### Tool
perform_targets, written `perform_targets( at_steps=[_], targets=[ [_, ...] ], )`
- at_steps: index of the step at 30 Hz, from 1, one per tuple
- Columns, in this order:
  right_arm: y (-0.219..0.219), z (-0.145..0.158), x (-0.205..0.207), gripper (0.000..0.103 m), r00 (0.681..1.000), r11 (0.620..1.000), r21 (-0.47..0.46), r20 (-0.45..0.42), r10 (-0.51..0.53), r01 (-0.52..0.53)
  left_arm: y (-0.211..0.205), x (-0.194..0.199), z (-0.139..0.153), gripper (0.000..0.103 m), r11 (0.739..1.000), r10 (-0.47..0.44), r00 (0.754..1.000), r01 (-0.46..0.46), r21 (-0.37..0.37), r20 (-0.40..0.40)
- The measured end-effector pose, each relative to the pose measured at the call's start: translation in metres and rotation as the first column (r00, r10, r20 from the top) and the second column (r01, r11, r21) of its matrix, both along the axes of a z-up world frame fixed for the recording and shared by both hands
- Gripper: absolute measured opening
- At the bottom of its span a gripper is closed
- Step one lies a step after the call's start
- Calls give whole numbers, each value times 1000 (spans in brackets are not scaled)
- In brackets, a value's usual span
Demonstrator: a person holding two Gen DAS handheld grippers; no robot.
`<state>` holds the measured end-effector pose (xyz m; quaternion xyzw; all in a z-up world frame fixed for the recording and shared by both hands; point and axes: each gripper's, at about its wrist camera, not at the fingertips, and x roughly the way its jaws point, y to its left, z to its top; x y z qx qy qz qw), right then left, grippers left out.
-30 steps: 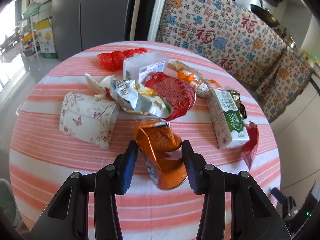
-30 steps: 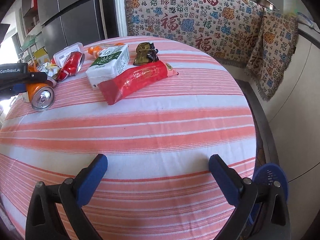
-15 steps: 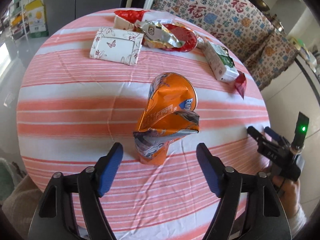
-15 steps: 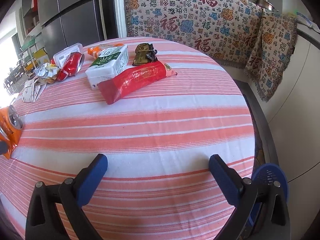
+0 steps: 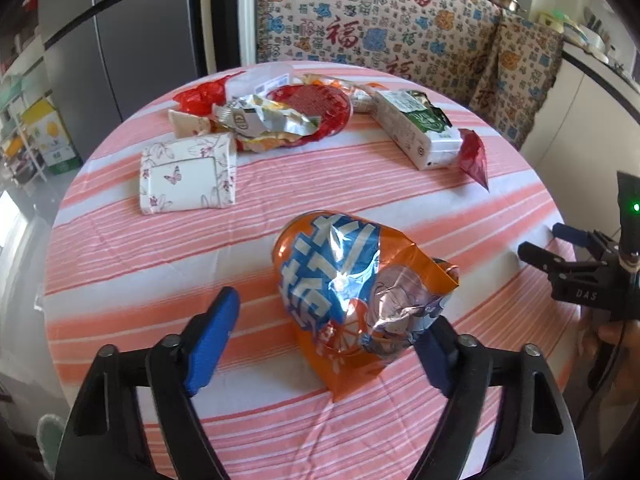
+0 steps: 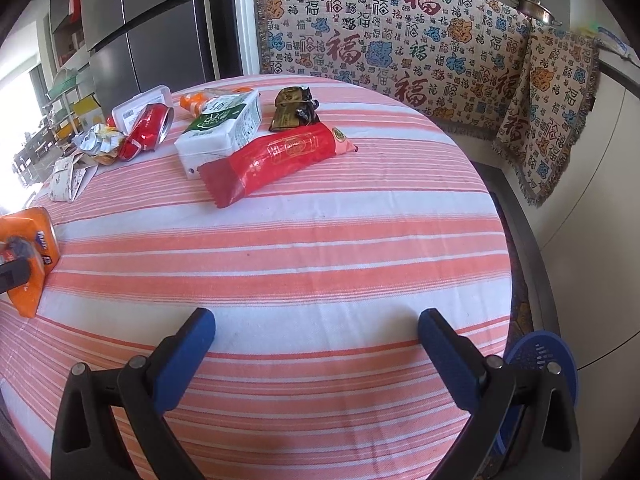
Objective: Collect trash
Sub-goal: 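Lift the orange can with the left tool while the right tool grasps the red wrapper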
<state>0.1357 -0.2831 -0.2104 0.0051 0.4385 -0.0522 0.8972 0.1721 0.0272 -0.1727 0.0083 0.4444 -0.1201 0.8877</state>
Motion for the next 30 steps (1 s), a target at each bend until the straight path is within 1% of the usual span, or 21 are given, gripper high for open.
perform_targets(
  at_steps=[1,2,4,7,9,11,12,13,14,15,16,17,18,19,23,25,27,28,29,30],
  targets=[
    [-2,2,1,103,1000,1000,11,0,-4,4,-2,-1,-2,61,1000,-5,1000,5,-19,-8],
    [-6,5,4,103,1000,1000,25,5,-13,13,-3,-2,-4,58,1000,-3,1000,2,-28,-14],
    [-12,16,14,103,999,998,63,23,-31,29,-6,-5,-4,57,1000,10,1000,-10,-14,12],
    [-16,36,41,103,996,992,116,65,-62,54,-6,-9,-3,54,999,19,999,-19,-26,25],
    [-14,41,70,103,996,987,146,41,-78,71,-4,-11,-3,54,999,24,999,-24,-40,24],
    [-10,35,94,90,997,977,202,-22,-69,72,0,-11,-4,54,998,37,999,-35,-61,21],
    [-8,29,102,77,996,973,220,-60,-62,73,2,-11,-5,54,996,44,999,-42,-77,17],
    [-7,24,108,65,994,970,234,-91,-52,73,5,-11,-5,54,994,49,999,-48,-95,12],
    [-5,20,111,62,992,968,239,-118,-43,70,8,-10,-5,55,993,53,999,-52,-109,8],
    [-4,17,111,56,990,968,242,-138,-26,59,9,-10,-6,55,992,54,999,-53,-118,6],
    [-2,15,109,44,989,969,246,-149,-2,39,10,-9,-6,55,991,55,998,-54,-123,3],
    [-1,15,106,37,988,970,245,-150,26,12,10,-9,-5,55,991,56,998,-55,-126,2],
    [1,18,103,25,987,974,227,-156,46,-10,10,-9,-5,56,990,56,998,-55,-128,0],
    [2,23,99,18,985,978,205,-164,60,-26,10,-9,-4,56,990,55,998,-55,-129,0],
    [5,43,78,18,967,988,93,-212,142,-125,13,-11,-1,57,989,58,998,-59,-134,-5],
    [0,54,65,18,957,987,51,-240,162,-155,15,-14,-1,58,989,53,998,-55,-138,-21],
    [-6,62,53,18,955,986,44,-247,166,-160,19,-19,0,65,988,44,998,-49,-145,-34],
    [-9,65,50,20,953,985,57,-250,170,-161,23,-23,2,70,988,38,999,-43,-146,-35],
    [-12,68,47,20,953,985,74,-248,171,-157,26,-26,4,73,988,34,999,-38,-147,-32],
    [-14,69,45,23,954,984,97,-247,169,-149,28,-30,6,73,988,33,999,-37,-149,-28]
  ],
)
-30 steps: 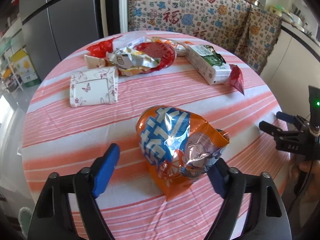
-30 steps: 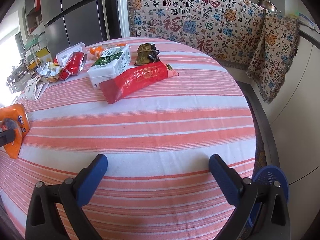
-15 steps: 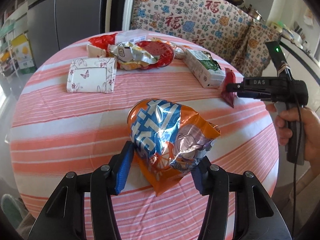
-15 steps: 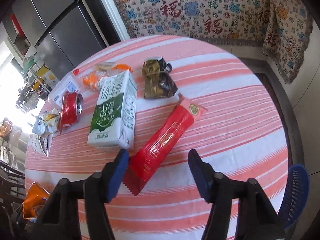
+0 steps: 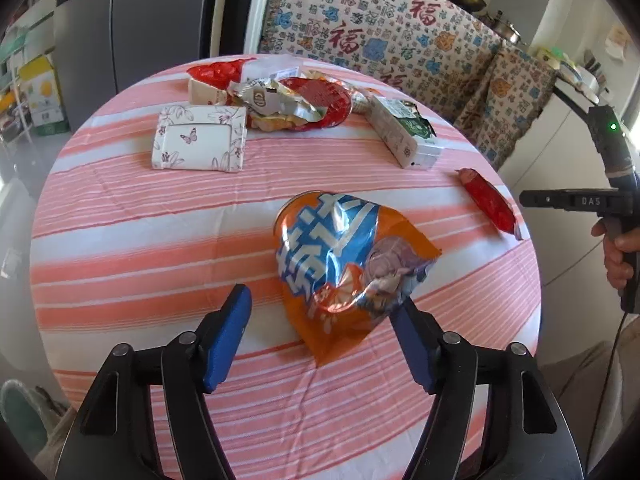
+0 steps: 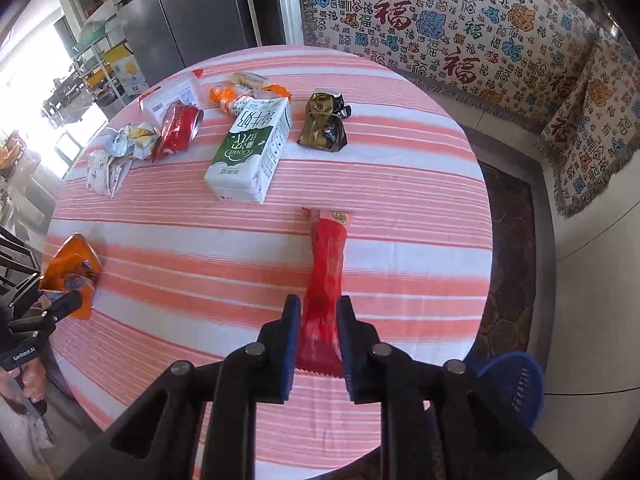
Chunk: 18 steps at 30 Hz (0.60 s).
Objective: Collect trash
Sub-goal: 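Lift the orange can with the left tool while the right tool grasps the red wrapper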
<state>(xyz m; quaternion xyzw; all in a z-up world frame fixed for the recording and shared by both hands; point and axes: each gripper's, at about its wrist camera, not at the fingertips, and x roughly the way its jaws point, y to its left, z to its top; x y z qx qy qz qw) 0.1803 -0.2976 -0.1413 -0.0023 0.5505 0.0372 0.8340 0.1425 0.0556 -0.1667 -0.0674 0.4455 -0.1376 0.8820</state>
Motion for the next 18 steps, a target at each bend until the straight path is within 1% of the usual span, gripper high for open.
perform_targets(
  at_steps=[1,2,3,4,7,9,10,11,16,18],
  targets=[
    [-2,0,-1,34,1000,1000,25,-3,-7,7,4,-4,2,75,1000,-2,1000,2,-6,5],
    [-3,0,-2,39,1000,999,47,-2,-12,12,8,-7,4,76,1000,-6,1000,6,-15,8],
    [-4,1,-2,48,1000,998,57,2,-17,17,10,-9,6,77,1000,-8,1000,8,-20,11],
    [-4,0,-2,51,1000,999,51,4,-17,17,10,-11,7,77,1000,-14,1000,15,-20,15],
    [0,-3,4,51,1000,999,45,-6,-20,20,-3,-15,11,77,998,-68,997,67,21,24],
    [0,-5,9,51,999,997,74,-21,-29,31,-15,-20,14,79,993,-111,993,109,53,37],
    [0,-5,11,51,999,996,84,-28,-37,39,-20,-22,16,82,991,-125,991,123,59,45],
    [0,-5,13,51,999,995,88,-32,-41,44,-22,-23,18,86,991,-126,991,124,53,48],
    [2,-4,18,55,998,997,59,-30,-50,52,-21,-14,22,96,997,-79,997,79,-2,27],
    [4,-8,20,55,998,998,48,-36,-46,47,-30,-9,18,99,998,-68,998,68,16,7]
  ],
)
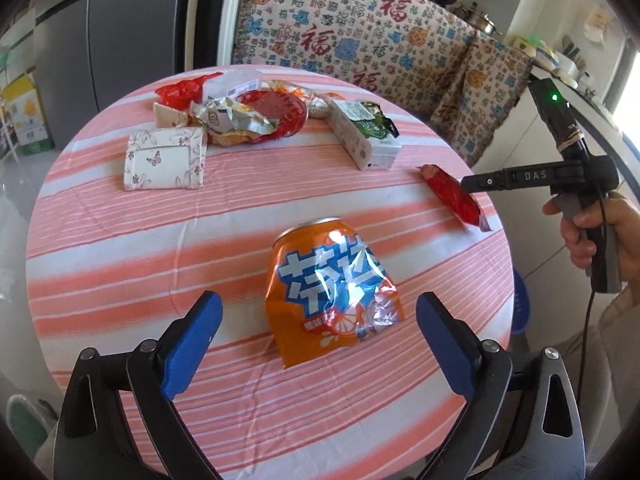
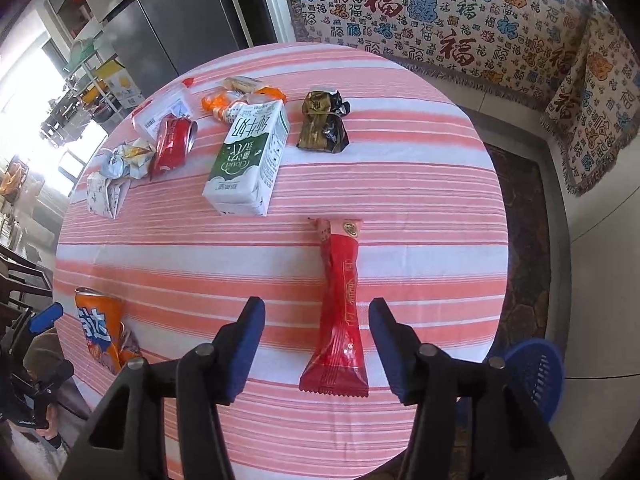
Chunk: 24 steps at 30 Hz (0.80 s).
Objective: Collect trash
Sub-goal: 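Lift the orange can with the left tool while the right tool grasps the red wrapper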
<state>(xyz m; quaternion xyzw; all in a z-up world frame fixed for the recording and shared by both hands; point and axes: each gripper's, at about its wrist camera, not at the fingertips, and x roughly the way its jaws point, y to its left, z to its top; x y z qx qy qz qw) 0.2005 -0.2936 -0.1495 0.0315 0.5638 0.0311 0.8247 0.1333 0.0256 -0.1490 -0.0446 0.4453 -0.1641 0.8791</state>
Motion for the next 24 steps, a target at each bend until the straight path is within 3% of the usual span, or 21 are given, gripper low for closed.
perform_targets(
  at_steps=[3,6,8,10,12,13,14,15,24],
  targets=[
    [7,-7,5,56,1000,1000,-10,-3,21,-21,-13,12,-14,99,998,54,997,-53,28,-56],
    [11,-12,12,57,1000,996,-80,1,28,-28,-23,21,-24,99,995,96,990,-92,39,-107],
    [5,-16,19,57,1000,998,-64,-21,7,-8,-31,25,-29,99,989,125,986,-115,92,-114],
    [-1,-21,26,57,998,999,-35,-61,-7,5,-31,27,-31,99,986,146,982,-135,94,-121],
    [-4,-26,31,57,997,999,-35,-82,-5,2,-28,28,-31,92,986,158,979,-149,78,-129],
    [-3,-29,32,54,996,999,-41,-93,5,-9,-26,27,-30,87,989,146,980,-140,51,-135],
    [-2,-32,33,43,995,999,-42,-97,16,-20,-25,27,-29,87,989,144,980,-139,50,-135],
    [-1,-33,33,12,995,999,-47,-97,24,-28,-24,26,-28,87,990,138,982,-132,56,-125],
    [-2,1,-13,12,999,999,-9,26,32,-32,-30,19,-8,86,996,92,994,-92,12,-57]
  ],
)
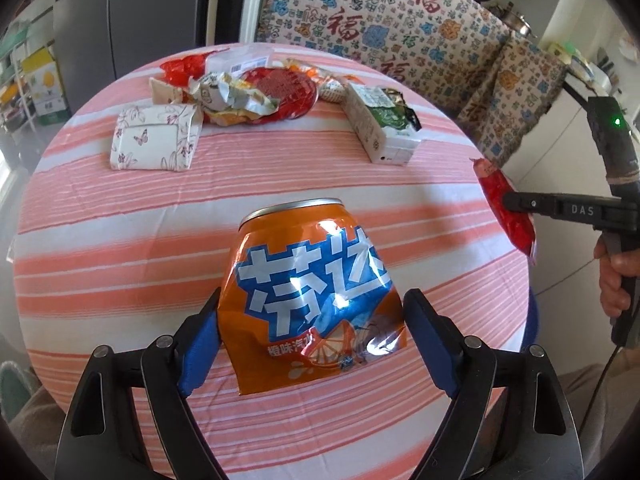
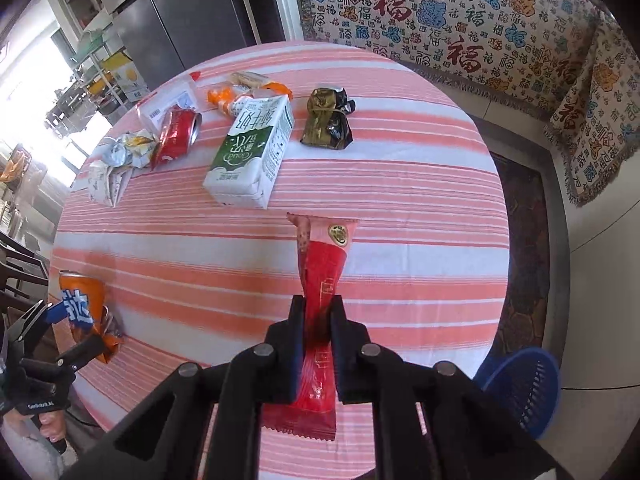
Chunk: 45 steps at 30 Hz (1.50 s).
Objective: Collect trash
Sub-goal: 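Carry both items over the blue wastebasket and open both tools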
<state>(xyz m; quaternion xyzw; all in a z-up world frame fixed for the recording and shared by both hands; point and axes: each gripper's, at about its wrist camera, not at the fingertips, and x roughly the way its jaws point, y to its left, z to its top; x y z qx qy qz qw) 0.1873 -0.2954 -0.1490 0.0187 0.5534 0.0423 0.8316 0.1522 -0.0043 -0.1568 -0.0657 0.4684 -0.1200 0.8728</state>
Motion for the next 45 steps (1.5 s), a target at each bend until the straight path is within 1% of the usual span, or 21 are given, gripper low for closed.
perform_targets(
  at_steps=[3,6,11,15,19,22,24,27,29,33,36,39,45],
  targets=[
    [-6,2,-11,12,1000,1000,10,1,-13,13,-13,2,8,86,1000,-23,1000,23,4,16],
    [-21,5,-19,12,999,999,27,9,-37,37,-38,3,17,86,998,-68,997,68,4,28],
    [-63,21,-51,12,993,992,66,49,-110,106,-101,4,34,86,984,-179,982,179,-9,63],
    [-117,27,-94,12,974,975,64,72,-216,212,-169,1,47,86,957,-286,955,289,-23,84],
    [-177,18,-140,12,937,940,40,72,-342,340,-248,-1,47,86,915,-398,914,402,-29,79],
    [-219,6,-164,12,902,904,38,57,-428,427,-301,-7,36,87,879,-472,880,475,-49,55],
    [-243,-3,-177,12,879,880,22,55,-474,474,-335,-9,25,87,859,-508,861,509,-58,39],
    [-279,-18,-192,12,844,846,32,47,-534,533,-381,-12,8,87,833,-552,834,552,-45,23],
    [-299,-29,-198,12,827,828,38,41,-561,560,-404,-15,-2,87,818,-574,819,574,-42,14],
    [-334,-51,-207,12,795,794,61,21,-607,605,-442,-16,-26,87,803,-596,803,595,-37,-10],
    [-352,-66,-212,12,776,775,65,16,-631,629,-463,-17,-42,87,793,-609,793,608,-26,-28],
    [-369,-79,-220,12,762,761,87,16,-647,643,-474,-15,-53,87,784,-620,783,620,-15,-41],
    [-389,-103,-221,13,745,737,136,-7,-667,662,-501,-13,-72,87,762,-646,761,648,16,-49]
  ],
)
